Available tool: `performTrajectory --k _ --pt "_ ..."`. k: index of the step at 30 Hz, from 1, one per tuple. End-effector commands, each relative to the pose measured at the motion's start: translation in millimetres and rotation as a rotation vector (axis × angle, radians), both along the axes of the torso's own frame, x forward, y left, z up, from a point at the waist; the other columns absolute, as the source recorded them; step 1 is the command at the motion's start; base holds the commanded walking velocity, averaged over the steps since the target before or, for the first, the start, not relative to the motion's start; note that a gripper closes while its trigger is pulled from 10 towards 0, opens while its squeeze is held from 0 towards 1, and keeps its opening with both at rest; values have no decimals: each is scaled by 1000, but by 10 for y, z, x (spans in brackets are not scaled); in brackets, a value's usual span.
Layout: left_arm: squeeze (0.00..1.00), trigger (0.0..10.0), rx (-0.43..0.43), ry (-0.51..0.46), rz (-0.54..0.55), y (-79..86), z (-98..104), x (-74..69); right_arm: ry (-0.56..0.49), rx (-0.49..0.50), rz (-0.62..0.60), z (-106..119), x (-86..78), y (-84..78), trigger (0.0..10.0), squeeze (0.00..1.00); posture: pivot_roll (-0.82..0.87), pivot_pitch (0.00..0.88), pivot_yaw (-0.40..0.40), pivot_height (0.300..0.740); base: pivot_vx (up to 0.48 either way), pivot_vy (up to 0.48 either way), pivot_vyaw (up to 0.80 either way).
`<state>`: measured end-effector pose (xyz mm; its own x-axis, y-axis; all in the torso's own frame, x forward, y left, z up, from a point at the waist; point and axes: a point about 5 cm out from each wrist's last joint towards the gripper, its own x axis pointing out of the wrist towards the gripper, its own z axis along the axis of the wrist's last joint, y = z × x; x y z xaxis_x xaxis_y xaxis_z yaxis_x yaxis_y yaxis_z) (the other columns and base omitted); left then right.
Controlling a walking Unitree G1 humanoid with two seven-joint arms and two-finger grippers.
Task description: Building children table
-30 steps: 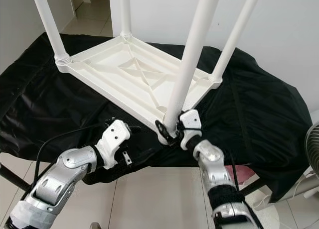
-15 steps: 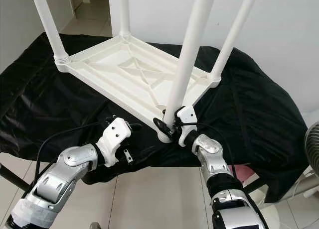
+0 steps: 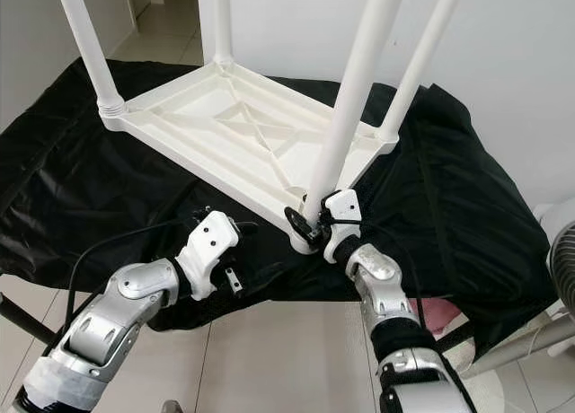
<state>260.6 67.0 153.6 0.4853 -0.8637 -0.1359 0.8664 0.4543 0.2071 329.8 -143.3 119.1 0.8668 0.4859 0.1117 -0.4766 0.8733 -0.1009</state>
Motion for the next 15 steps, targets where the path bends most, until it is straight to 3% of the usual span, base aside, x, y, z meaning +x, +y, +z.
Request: performTrajectory --k 1,5,10,12,15 --pt "0 10000 6 2 1 -26 -11 8 -22 -39 -97 1 -5 -62 10000 0 16 53 -69 740 0 0 0" --pt "0 10000 5 2 0 -30 -14 3 -13 -65 -156 -42 -15 -65 10000 0 13 55 -69 740 0 0 0" --pt "0 10000 2 10 -2 -35 -22 -9 57 12 -407 -150 -140 -31 10000 0 10 62 -69 740 0 0 0" --pt "0 10000 2 10 -2 -35 -23 -10 63 18 -424 -155 -153 -22 10000 0 10 62 -69 740 0 0 0" --pt "0 10000 1 13 -2 -36 -28 -15 81 90 -652 -151 -212 26 10000 0 11 67 -71 740 0 0 0"
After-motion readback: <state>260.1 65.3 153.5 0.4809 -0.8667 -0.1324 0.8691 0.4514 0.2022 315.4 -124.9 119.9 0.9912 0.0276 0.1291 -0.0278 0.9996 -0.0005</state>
